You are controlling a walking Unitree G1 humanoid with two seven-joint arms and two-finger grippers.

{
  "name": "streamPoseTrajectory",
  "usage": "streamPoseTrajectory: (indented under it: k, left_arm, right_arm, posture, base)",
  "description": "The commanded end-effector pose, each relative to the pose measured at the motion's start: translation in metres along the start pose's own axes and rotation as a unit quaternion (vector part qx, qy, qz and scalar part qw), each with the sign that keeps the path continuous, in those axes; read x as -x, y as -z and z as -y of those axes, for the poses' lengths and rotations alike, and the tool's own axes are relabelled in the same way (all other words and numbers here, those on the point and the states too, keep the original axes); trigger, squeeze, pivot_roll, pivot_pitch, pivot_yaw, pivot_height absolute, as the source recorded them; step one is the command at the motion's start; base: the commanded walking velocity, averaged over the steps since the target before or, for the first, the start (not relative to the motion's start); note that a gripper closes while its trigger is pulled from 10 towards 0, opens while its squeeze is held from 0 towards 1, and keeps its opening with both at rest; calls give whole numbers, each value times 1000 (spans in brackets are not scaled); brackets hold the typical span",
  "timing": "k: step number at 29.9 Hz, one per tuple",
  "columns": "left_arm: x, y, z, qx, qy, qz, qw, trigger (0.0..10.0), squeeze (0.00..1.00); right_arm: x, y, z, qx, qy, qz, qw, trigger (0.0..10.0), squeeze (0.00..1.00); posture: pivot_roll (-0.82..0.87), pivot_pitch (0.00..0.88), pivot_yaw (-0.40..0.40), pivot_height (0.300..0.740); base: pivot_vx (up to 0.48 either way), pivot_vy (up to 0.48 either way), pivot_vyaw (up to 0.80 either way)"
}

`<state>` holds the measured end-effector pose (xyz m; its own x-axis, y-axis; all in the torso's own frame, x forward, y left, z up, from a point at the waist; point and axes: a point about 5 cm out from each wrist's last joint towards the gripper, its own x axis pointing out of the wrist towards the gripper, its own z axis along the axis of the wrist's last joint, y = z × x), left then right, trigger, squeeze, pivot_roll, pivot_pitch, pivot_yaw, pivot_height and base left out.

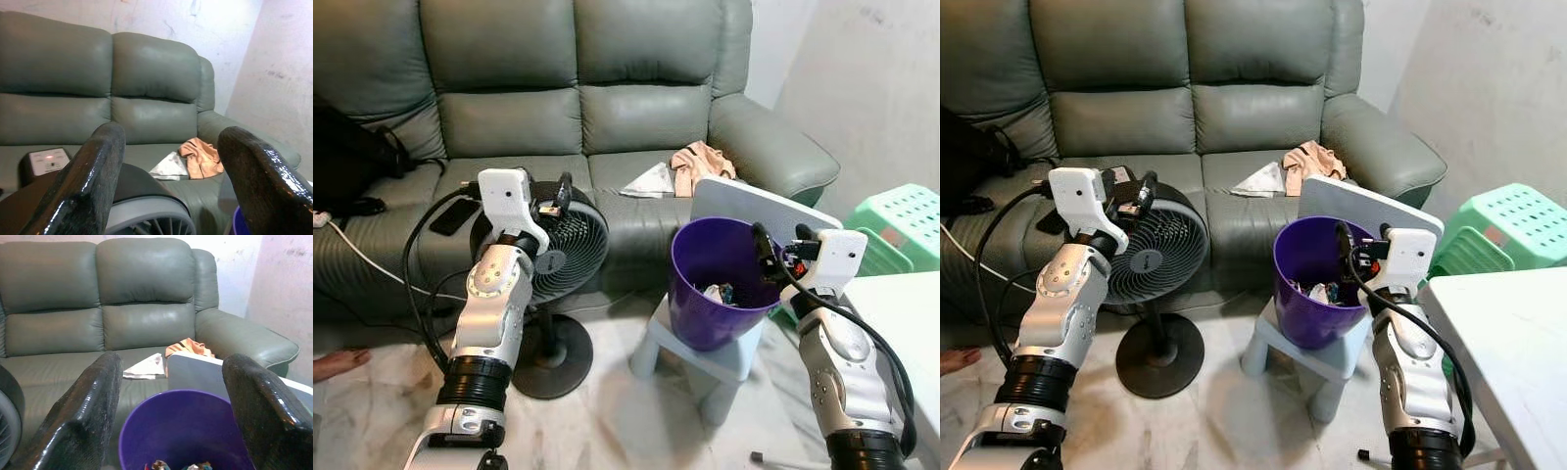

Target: Picking trash to rubbish bin

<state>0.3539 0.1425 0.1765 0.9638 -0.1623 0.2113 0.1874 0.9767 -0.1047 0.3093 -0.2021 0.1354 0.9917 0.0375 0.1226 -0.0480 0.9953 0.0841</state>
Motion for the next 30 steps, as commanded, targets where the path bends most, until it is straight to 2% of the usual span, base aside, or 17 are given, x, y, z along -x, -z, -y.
streamPoseTrajectory:
  k: [1,19,23,30]
  left_arm:
    - [-1,-4,2,-5,3,7,1000,10000,0]
    - [-2,-2,3,0,7,-7,1000,10000,0]
    - [-1,0,5,14,9,-9,1000,10000,0]
    - [0,-2,9,13,14,-5,1000,10000,0]
  right_arm:
    - [-1,-3,2,3,3,1,1000,10000,0]
    - [0,0,0,1,4,-3,1000,10000,0]
    - [0,2,-2,2,0,-5,1000,10000,0]
    - [2,3,-3,3,-1,-7,1000,10000,0]
  posture:
    - [-7,21,-51,740]
    - [-2,22,-43,740]
    - [-1,11,-43,740]
    - [-4,5,-43,740]
  base:
    - [0,0,-756]
    - [0,0,-756]
    - [0,409,-758]
    - [0,0,-738]
